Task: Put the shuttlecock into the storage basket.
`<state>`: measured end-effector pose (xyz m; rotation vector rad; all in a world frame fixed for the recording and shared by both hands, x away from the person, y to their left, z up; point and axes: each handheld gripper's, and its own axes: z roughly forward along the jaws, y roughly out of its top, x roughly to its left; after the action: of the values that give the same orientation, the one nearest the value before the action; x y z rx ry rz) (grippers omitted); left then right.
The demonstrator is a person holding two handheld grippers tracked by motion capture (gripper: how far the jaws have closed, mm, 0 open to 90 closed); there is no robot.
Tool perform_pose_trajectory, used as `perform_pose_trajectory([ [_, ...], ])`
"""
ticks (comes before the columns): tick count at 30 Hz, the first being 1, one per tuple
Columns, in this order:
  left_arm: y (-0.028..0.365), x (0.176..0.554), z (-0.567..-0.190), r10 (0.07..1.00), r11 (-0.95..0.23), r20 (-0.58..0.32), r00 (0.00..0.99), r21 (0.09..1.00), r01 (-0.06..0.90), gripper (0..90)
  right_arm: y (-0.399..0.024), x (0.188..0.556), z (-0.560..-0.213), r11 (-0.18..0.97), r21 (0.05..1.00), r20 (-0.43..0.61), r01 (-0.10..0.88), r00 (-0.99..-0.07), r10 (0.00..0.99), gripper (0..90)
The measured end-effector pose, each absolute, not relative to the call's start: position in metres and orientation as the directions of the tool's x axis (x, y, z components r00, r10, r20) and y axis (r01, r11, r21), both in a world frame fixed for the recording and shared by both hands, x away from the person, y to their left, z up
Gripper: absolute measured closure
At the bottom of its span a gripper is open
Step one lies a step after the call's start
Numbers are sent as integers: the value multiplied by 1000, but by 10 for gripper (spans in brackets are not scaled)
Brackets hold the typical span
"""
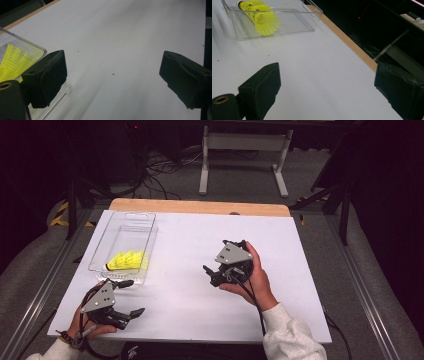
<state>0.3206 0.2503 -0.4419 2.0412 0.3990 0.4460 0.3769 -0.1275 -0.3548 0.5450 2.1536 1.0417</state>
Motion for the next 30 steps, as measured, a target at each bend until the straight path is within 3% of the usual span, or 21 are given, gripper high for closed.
perform_pose_trajectory([
  [30, 248, 322, -442, 448, -470, 147, 882, 878, 93, 83, -159, 350, -376, 601, 797, -422, 61, -655, 627, 73],
])
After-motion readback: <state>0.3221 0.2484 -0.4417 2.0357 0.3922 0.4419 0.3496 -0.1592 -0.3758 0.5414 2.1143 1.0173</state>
